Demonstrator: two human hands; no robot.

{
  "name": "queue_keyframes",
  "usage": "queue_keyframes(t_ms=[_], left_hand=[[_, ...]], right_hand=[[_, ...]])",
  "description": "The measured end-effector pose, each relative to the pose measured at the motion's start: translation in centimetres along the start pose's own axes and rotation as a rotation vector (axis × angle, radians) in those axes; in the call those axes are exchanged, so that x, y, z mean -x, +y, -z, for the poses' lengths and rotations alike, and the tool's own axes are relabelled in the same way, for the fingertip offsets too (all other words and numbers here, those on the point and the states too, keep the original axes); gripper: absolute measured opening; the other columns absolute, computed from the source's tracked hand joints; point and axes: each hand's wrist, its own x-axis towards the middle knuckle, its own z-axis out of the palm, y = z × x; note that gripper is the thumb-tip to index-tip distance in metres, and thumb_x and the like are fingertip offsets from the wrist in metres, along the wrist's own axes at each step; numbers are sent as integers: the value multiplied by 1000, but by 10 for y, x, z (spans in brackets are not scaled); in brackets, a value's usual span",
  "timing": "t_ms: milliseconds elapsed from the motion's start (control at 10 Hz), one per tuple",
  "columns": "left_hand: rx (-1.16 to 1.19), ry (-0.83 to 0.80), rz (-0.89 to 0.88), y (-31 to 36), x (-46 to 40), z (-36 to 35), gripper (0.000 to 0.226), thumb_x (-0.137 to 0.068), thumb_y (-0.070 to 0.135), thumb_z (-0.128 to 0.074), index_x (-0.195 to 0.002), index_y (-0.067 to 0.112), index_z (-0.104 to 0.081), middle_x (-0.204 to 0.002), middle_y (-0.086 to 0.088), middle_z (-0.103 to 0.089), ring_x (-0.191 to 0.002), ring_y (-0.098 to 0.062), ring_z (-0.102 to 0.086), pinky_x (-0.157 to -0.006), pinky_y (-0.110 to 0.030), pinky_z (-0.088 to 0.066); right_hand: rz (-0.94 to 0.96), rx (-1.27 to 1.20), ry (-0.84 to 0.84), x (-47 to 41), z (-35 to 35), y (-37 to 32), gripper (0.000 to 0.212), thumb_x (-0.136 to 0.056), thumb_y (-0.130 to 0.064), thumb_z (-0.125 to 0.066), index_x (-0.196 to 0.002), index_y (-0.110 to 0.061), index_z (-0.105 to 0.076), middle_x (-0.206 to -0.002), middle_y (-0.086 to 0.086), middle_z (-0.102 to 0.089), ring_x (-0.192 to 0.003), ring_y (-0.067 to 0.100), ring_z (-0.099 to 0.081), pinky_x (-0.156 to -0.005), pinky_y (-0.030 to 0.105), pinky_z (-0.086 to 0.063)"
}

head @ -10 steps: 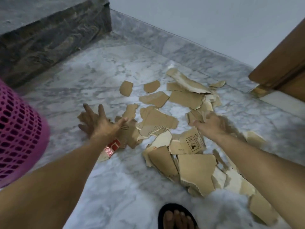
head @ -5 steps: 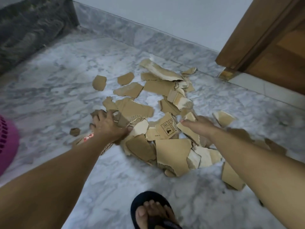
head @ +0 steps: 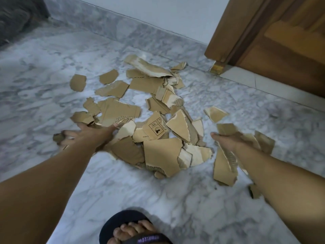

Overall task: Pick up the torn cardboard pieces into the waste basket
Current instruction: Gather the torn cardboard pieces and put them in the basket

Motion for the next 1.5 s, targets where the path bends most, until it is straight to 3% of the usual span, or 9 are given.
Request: queue_keyframes(t_ms=[100, 300, 500, 800, 1000, 1100, 1300, 1400, 1500], left_hand=[[-9, 11, -22, 14, 10, -10, 122, -60, 71, -73, -150, 7, -20, -155, -25, -9, -143, -45, -10, -114, -57, -14], [-84, 68, -75, 22, 23, -21, 105, -55, 69, -74, -134, 12, -35, -141, -22, -30, -136, -39, -20, -108, -50, -30], [5, 138, -7, 17, 27, -6, 111, -54, 64, -81, -133, 5, -30, -136, -21, -29, -130, -34, -27, -105, -42, -30], [192, 10, -22, 28, 40, -17, 112, -53, 52, -88, -137, 4, -32, -137, -20, -28, -130, -36, -30, -108, -43, -35], [434, -26, -21, 29, 36, -23, 117, -43, 54, -90, -135, 8, -32, -136, -18, -38, -125, -37, -42, -99, -49, -46], [589, -18, -21, 21, 36, -21, 106, -51, 51, -90, -131, 7, -35, -128, -15, -50, -118, -35, -52, -88, -47, -53], [672, -142, -108, 22, 49, -20, 83, -43, 47, -93, -109, 9, -58, -103, -8, -62, -99, -29, -61, -65, -35, -51], [692, -195, -167, 26, 57, -19, 42, -55, 21, -93, -76, 14, -57, -79, -3, -59, -89, -28, -61, -72, -37, -55], [677, -227, -169, 28, 64, -17, 42, -63, 6, -88, -69, 15, -47, -75, 0, -50, -90, -27, -55, -83, -38, -53]], right_hand=[[61, 88, 38, 32, -8, -26, 149, -26, -102, -50, -152, -24, -29, -157, 9, -32, -142, 36, -34, -111, 48, -37], [172, 236, 58, 75, -8, -61, 103, -63, -81, -51, -146, -23, -36, -150, 12, -38, -137, 36, -37, -105, 49, -40], [8, 6, 144, 65, 12, -41, 80, -79, -66, -55, -136, -11, -45, -140, 19, -48, -120, 37, -52, -104, 49, -41], [-51, -126, -129, 92, -9, -57, 58, -53, -57, -76, -105, -32, -65, -116, 1, -59, -96, 21, -60, -62, 32, -55], [-40, -35, 92, 87, -9, -58, 92, -51, -62, -72, -120, -10, -41, -140, 10, -39, -131, 38, -36, -105, 50, -40], [-111, -48, 37, 64, -11, -29, 132, -13, -80, -74, -128, -17, -55, -133, 11, -56, -118, 32, -55, -97, 48, -50], [35, -65, -21, 102, -21, -47, 118, -37, -93, -61, -131, -21, -53, -140, 9, -47, -133, 32, -38, -104, 46, -41], [125, -101, -133, 115, -24, -58, 125, -41, -89, -67, -142, -19, -46, -148, 7, -42, -138, 29, -38, -108, 46, -42], [194, -184, -320, 123, -26, -66, 127, -36, -81, -80, -142, -19, -46, -143, -3, -49, -130, 21, -48, -104, 40, -42]])
